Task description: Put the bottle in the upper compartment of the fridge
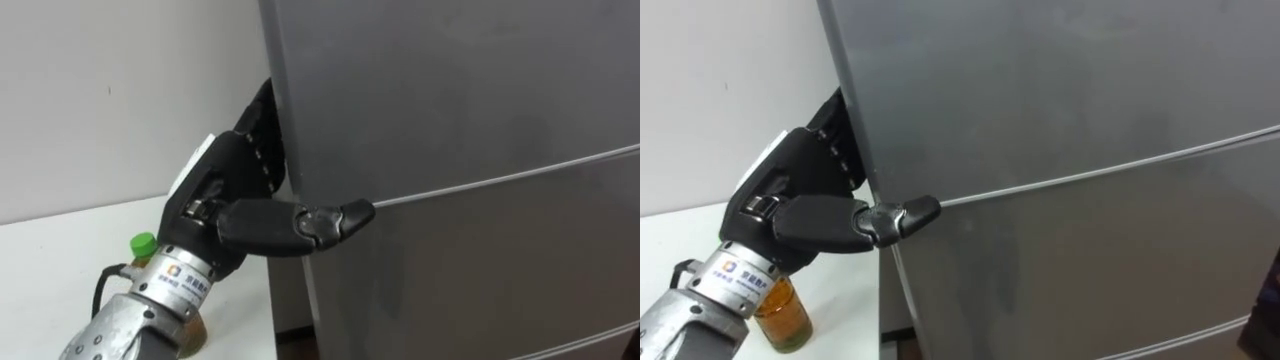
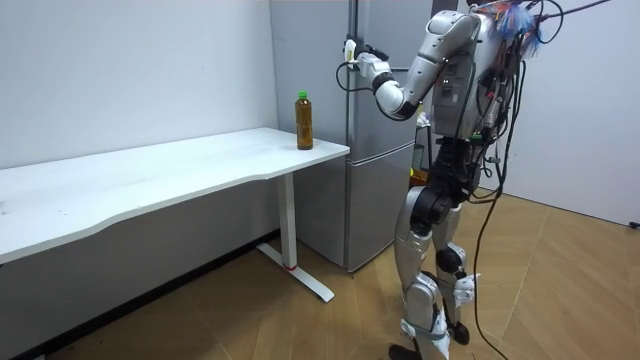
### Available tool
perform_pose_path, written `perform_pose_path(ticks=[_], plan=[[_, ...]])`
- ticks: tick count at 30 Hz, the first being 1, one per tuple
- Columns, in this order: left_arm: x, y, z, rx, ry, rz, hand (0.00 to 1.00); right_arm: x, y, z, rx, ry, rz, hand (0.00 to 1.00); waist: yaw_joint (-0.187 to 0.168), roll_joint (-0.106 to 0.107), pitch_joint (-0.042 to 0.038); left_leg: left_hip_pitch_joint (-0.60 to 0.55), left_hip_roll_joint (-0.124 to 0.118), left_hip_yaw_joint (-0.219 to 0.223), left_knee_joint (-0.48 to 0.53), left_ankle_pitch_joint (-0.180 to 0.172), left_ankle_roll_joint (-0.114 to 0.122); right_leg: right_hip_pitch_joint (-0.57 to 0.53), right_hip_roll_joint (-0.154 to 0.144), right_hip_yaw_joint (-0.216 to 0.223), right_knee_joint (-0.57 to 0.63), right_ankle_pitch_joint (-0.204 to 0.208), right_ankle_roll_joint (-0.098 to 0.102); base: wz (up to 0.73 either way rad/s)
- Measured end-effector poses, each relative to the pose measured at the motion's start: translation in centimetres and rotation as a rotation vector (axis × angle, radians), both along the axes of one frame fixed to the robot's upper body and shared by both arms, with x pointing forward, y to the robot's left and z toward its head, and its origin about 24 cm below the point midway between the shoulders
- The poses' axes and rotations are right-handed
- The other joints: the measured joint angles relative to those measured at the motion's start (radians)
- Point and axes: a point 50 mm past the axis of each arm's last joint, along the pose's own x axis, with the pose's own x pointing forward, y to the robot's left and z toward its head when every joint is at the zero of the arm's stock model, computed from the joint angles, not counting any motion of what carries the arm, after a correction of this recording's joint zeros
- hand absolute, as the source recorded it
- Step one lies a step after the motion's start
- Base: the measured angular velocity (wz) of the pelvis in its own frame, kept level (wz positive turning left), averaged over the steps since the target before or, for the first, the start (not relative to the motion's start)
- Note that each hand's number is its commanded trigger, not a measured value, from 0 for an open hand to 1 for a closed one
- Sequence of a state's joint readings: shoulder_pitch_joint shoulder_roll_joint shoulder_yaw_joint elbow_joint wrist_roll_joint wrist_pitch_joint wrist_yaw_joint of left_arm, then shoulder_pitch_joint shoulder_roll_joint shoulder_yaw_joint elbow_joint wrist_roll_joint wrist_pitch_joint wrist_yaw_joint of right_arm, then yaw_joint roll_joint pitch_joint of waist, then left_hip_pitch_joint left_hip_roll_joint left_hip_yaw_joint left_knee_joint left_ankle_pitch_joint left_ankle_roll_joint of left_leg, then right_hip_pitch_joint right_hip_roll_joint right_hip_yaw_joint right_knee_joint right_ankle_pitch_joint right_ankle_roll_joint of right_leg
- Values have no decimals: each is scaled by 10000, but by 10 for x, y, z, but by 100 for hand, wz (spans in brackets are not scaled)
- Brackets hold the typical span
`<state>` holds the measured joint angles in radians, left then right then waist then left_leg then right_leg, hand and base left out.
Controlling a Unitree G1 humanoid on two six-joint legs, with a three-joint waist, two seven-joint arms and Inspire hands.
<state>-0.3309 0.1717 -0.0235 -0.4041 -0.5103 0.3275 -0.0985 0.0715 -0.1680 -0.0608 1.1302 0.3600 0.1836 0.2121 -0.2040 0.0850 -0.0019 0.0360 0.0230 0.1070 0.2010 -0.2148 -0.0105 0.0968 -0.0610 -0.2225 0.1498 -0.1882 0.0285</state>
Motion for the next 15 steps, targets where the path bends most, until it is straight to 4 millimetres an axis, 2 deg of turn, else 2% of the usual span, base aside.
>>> perform_pose_path(ticks=[4,11,14,15], plan=[[-1,-5,-1,72,-20,-298,0,-4,-1,0,38,-46,-281,0,194,-3,18,96,-1,9,-31,0,0,85,0,-3,0,0,0,0],[-6,-14,-7,256,-50,-1075,0,-2,-3,1,-75,-5,87,0,306,-11,47,82,-6,5,-22,5,8,75,-13,-4,4,-1,2,0],[-9,-17,-8,325,-140,-1439,0,-5,-5,0,-197,121,192,0,483,-18,50,63,-12,-18,-6,11,18,78,-22,-35,4,-3,5,3],[-10,-18,-10,328,-113,-1591,0,-5,-5,0,-206,201,129,0,492,-64,79,68,-18,-25,-3,18,26,91,-30,-57,7,-4,6,4]])
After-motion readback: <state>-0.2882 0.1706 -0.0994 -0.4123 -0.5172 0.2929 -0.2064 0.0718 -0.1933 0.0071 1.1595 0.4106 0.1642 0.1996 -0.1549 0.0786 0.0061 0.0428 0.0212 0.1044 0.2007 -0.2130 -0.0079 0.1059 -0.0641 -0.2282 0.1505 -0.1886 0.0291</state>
